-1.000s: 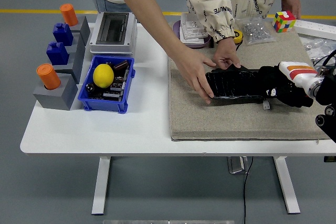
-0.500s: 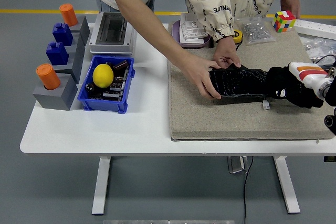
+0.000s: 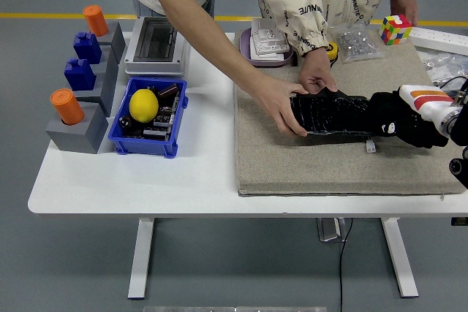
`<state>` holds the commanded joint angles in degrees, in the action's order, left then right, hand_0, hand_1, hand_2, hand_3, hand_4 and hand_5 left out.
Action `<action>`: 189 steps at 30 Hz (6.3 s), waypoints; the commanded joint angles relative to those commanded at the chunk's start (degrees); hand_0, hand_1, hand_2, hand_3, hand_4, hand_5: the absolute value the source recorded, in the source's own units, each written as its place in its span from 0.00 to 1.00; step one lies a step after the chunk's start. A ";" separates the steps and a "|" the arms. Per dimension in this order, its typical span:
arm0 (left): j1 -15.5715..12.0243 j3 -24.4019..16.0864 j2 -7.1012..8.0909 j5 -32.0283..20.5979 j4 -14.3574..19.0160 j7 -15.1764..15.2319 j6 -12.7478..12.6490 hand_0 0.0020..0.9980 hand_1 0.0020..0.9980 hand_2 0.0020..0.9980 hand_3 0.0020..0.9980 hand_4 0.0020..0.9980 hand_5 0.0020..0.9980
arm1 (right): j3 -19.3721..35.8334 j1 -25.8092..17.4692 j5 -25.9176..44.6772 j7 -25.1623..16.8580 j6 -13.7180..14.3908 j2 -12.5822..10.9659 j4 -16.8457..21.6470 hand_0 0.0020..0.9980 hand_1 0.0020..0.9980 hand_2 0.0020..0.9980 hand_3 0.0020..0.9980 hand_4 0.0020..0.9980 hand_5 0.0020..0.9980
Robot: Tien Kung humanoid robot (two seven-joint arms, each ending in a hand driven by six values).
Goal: Pick the rag up,wipe the panel,place it on the desk
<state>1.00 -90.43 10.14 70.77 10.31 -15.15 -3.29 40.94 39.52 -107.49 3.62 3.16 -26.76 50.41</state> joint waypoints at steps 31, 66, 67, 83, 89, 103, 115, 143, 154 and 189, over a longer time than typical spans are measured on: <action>-0.11 0.32 0.18 0.07 0.00 0.00 0.01 0.65 0.70 0.75 0.57 0.60 0.48 | 0.25 0.09 -0.28 0.08 -0.07 0.62 0.11 0.30 0.45 0.50 0.50 0.78 0.23; -0.10 -0.08 0.21 0.16 0.00 0.21 -0.02 0.65 0.70 0.75 0.57 0.60 0.48 | -1.81 3.15 -0.17 0.29 -0.57 -1.33 0.25 0.30 0.45 0.50 0.50 0.79 0.23; -0.17 -0.20 0.23 0.25 0.00 0.16 -0.03 0.65 0.70 0.75 0.57 0.60 0.48 | -1.72 3.13 -0.19 0.30 -0.57 -1.37 0.28 0.30 0.45 0.50 0.50 0.79 0.23; -0.16 -0.21 0.20 0.28 0.00 0.17 -0.05 0.65 0.70 0.75 0.57 0.60 0.48 | -1.24 2.54 -0.32 0.37 -0.61 -1.04 0.21 0.30 0.45 0.50 0.50 0.78 0.24; -0.20 -0.23 0.15 0.25 0.00 0.14 -0.04 0.65 0.70 0.75 0.57 0.60 0.48 | -1.11 2.45 -0.37 0.40 -0.61 -0.97 0.22 0.30 0.45 0.50 0.50 0.78 0.24; -0.25 0.05 0.17 0.06 0.00 0.20 -0.02 0.65 0.70 0.75 0.57 0.60 0.48 | -0.87 1.90 -0.43 0.45 -0.51 0.20 0.19 0.30 0.45 0.50 0.50 0.78 0.23; -0.45 0.11 0.25 0.10 0.00 0.18 -0.03 0.65 0.70 0.75 0.57 0.60 0.48 | -1.25 2.34 -0.57 0.59 -0.34 2.40 0.72 0.30 0.45 0.50 0.49 0.78 0.23; -0.23 0.24 0.45 0.18 0.00 0.24 -0.06 0.65 0.70 0.75 0.57 0.60 0.48 | -7.66 5.28 0.49 1.62 -0.43 10.06 3.96 0.30 0.45 0.50 0.50 0.79 0.23; -0.19 0.24 0.59 0.45 0.00 0.12 0.00 0.65 0.70 0.75 0.57 0.60 0.48 | -12.52 8.06 0.94 1.92 -0.51 14.15 5.01 0.30 0.45 0.50 0.50 0.79 0.24; -0.34 0.19 0.36 0.09 0.00 0.29 -0.02 0.65 0.70 0.75 0.57 0.60 0.48 | -6.54 3.41 0.83 1.75 -0.95 4.05 3.85 0.30 0.45 0.50 0.50 0.80 0.24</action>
<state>0.66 -90.24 10.50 70.86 10.31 -14.87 -3.31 34.40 42.92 -106.65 5.37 2.21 -22.70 54.26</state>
